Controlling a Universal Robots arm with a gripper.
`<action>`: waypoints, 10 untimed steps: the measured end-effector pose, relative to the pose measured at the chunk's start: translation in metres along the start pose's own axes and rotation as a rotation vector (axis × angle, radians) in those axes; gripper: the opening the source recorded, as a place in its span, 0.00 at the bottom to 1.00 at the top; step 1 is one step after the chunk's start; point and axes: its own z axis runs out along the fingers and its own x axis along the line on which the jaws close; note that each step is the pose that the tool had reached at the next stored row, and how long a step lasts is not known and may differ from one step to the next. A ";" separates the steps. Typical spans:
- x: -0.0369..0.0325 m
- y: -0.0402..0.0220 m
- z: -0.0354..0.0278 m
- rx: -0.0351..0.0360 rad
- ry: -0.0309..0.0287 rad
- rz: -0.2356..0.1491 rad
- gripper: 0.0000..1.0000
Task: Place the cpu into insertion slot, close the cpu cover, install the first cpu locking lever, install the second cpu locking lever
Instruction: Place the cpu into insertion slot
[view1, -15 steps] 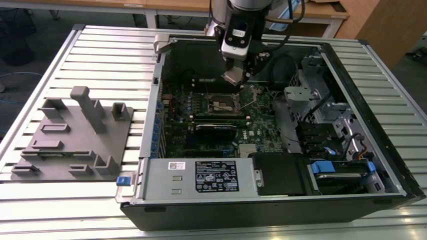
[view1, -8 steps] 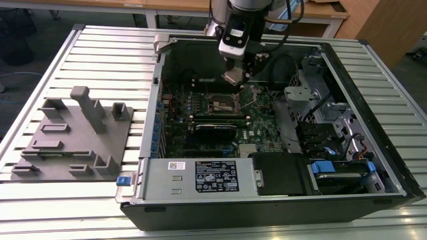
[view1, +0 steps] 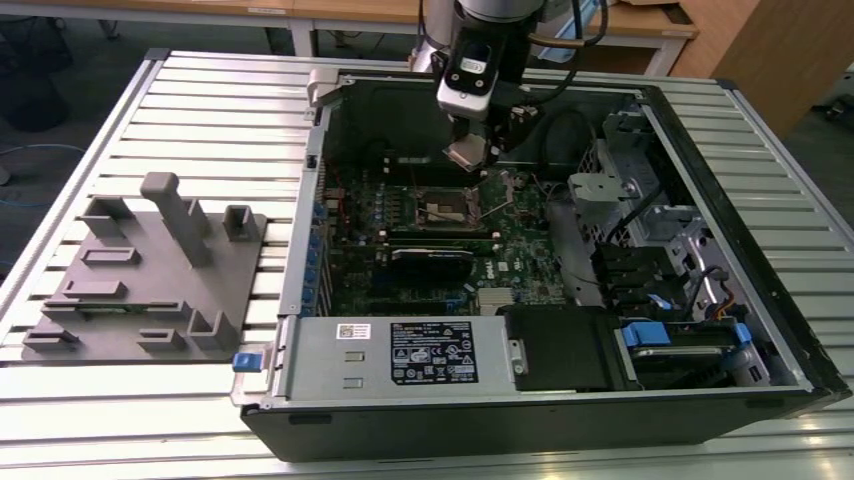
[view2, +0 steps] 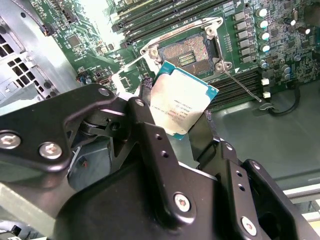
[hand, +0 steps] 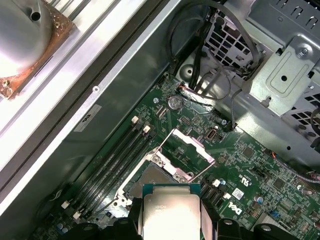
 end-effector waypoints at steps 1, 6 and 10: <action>0.0000 0.0000 0.0000 0.0000 0.0000 0.000 0.54; 0.0000 0.0000 0.0000 0.0000 0.0000 0.001 0.54; 0.0000 0.0000 0.0005 -0.0007 -0.0030 0.035 0.54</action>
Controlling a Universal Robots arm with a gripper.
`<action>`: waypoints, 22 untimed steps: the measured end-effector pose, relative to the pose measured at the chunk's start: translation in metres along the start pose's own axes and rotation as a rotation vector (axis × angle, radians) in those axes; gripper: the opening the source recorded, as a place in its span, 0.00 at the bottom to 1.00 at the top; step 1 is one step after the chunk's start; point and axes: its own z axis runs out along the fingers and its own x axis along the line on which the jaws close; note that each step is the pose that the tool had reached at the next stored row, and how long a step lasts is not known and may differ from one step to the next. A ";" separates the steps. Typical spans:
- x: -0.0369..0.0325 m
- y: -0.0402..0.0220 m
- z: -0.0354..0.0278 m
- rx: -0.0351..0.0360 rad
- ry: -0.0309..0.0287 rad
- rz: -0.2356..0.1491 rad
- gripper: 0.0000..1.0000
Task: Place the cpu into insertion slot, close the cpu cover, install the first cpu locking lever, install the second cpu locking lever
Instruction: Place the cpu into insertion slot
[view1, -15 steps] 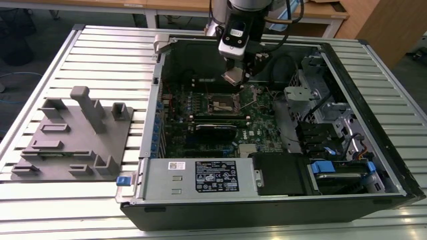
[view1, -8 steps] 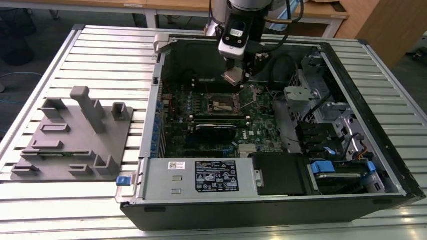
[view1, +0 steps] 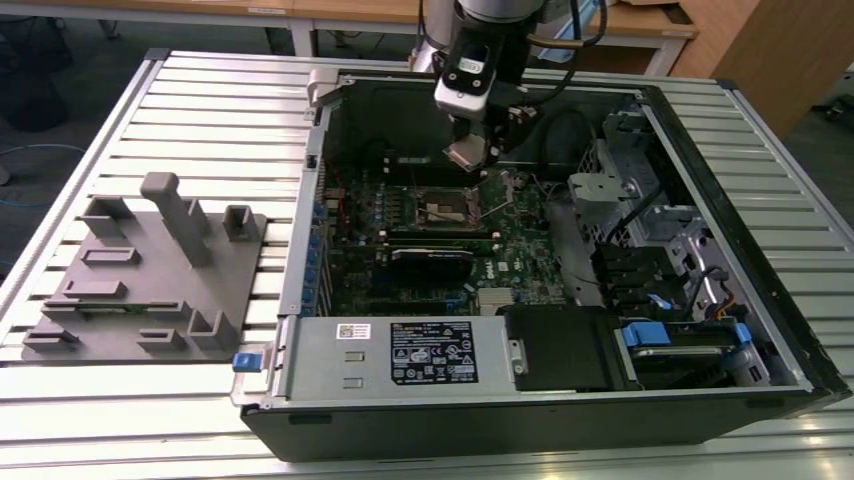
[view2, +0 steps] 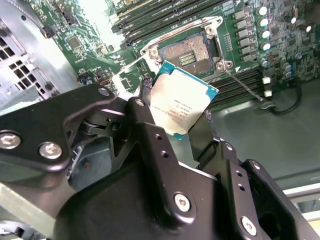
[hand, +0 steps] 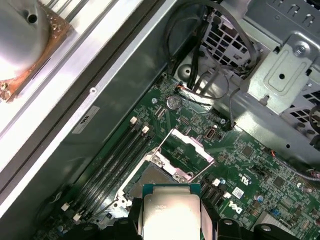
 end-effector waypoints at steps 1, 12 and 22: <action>0.0000 0.0000 0.0001 -0.0001 -0.0016 0.017 0.54; -0.0001 -0.0003 0.0029 -0.0031 -0.0193 0.215 0.54; -0.0001 -0.0005 0.0054 -0.0060 -0.0355 0.397 0.54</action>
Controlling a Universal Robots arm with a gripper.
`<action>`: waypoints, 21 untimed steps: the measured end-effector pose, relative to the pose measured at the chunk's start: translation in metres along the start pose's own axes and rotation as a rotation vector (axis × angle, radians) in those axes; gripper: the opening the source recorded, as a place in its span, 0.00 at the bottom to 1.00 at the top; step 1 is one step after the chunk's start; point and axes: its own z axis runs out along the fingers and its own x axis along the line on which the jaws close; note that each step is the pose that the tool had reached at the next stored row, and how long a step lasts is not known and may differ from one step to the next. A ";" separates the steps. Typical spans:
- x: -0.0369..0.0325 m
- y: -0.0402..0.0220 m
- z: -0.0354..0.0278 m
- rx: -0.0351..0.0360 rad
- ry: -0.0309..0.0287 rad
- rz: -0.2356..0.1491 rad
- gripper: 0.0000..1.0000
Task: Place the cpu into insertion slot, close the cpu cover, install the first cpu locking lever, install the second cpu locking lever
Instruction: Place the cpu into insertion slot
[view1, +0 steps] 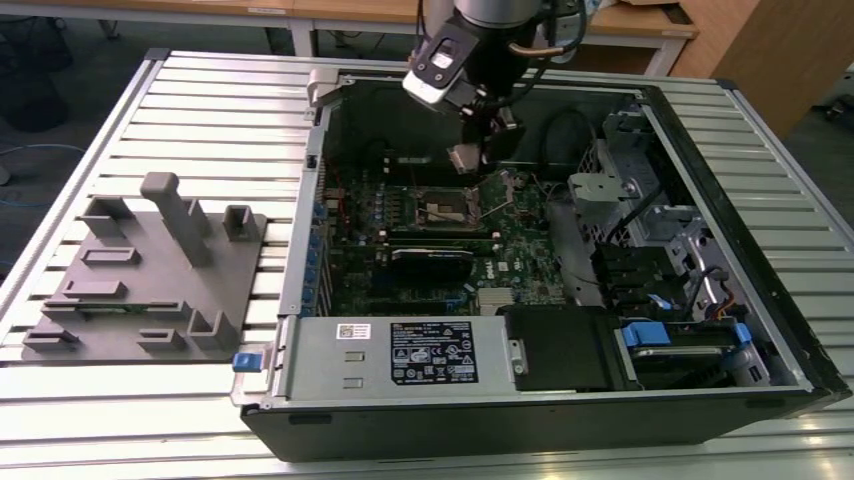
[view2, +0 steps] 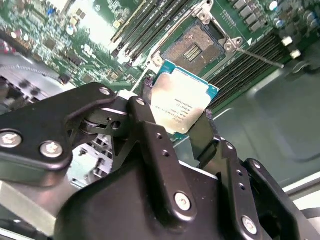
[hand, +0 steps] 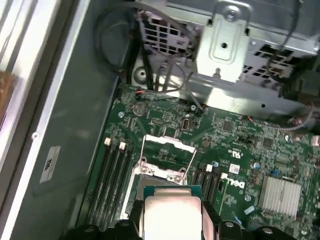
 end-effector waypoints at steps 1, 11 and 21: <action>0.0000 -0.0001 0.0000 -0.0002 -0.0012 0.013 0.54; 0.0000 0.0000 0.0000 -0.0002 -0.0017 0.018 0.54; 0.0000 -0.0002 0.0018 -0.0024 -0.0151 0.169 0.54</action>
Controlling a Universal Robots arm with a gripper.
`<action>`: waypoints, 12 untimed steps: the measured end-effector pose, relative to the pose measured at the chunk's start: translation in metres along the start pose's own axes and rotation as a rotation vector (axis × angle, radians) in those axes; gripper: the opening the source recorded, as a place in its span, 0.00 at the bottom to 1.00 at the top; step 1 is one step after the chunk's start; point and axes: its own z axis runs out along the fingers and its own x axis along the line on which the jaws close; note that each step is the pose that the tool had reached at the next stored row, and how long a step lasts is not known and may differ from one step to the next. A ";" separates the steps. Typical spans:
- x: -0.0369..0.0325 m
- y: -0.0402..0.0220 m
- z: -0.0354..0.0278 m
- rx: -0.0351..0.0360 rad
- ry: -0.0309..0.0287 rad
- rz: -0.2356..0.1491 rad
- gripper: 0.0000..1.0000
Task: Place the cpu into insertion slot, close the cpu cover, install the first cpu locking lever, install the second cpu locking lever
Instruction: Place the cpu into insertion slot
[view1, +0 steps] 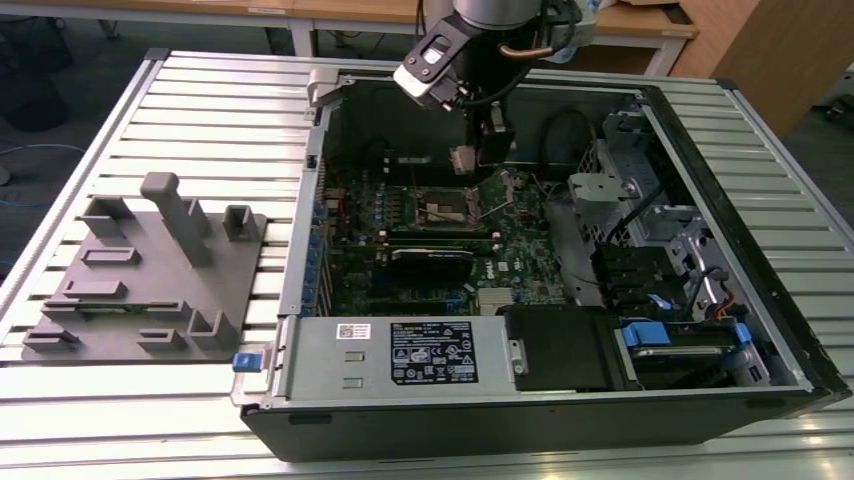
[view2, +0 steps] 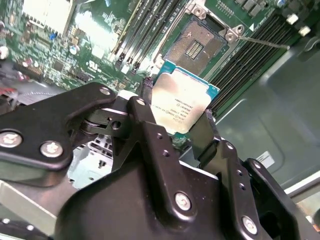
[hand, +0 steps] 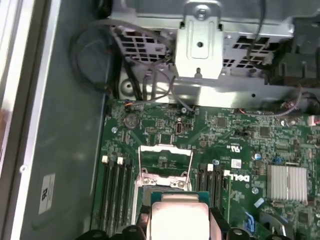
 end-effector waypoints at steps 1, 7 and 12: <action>0.0000 0.0000 0.0000 -0.0001 -0.0001 0.000 0.54; 0.0001 0.0000 0.0006 0.0245 0.0012 0.001 0.54; 0.0000 0.0000 0.0010 0.0563 0.0026 0.002 0.54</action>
